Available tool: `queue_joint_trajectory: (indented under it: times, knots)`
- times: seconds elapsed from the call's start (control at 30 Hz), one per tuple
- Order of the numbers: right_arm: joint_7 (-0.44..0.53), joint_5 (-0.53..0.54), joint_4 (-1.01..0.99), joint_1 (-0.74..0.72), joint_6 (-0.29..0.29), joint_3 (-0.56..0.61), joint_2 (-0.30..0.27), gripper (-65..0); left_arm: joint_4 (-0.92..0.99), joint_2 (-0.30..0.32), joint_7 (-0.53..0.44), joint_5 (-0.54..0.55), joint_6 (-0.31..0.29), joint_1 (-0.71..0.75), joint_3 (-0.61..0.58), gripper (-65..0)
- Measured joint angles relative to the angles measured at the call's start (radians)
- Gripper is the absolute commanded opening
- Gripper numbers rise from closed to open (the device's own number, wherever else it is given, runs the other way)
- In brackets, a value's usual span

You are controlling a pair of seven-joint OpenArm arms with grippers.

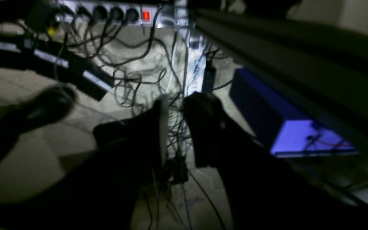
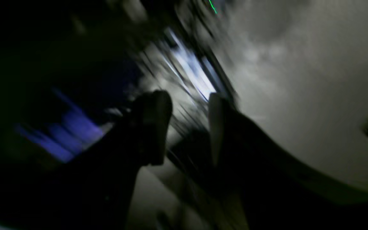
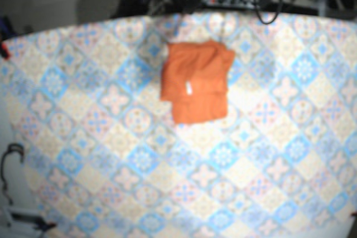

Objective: Fold the T-shirt properly

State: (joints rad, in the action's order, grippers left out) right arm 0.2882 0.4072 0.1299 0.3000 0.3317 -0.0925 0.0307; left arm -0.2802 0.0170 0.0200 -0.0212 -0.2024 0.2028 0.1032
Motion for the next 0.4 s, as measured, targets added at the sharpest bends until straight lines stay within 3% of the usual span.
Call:
queue_joint_trajectory:
  times: [0.17,0.4]
  knots:
    - [-0.052,0.02,-0.009,-0.019,-0.007,0.003,0.022,-43.2,0.006,0.016,-0.039,0.0,0.022,-0.027,0.0,-51.4]
    - [-0.043,0.018,-0.003,-0.04,-0.004,0.005,0.021,-43.2,0.0,0.009,-0.055,0.0,0.016,-0.069,-0.002,-51.4]
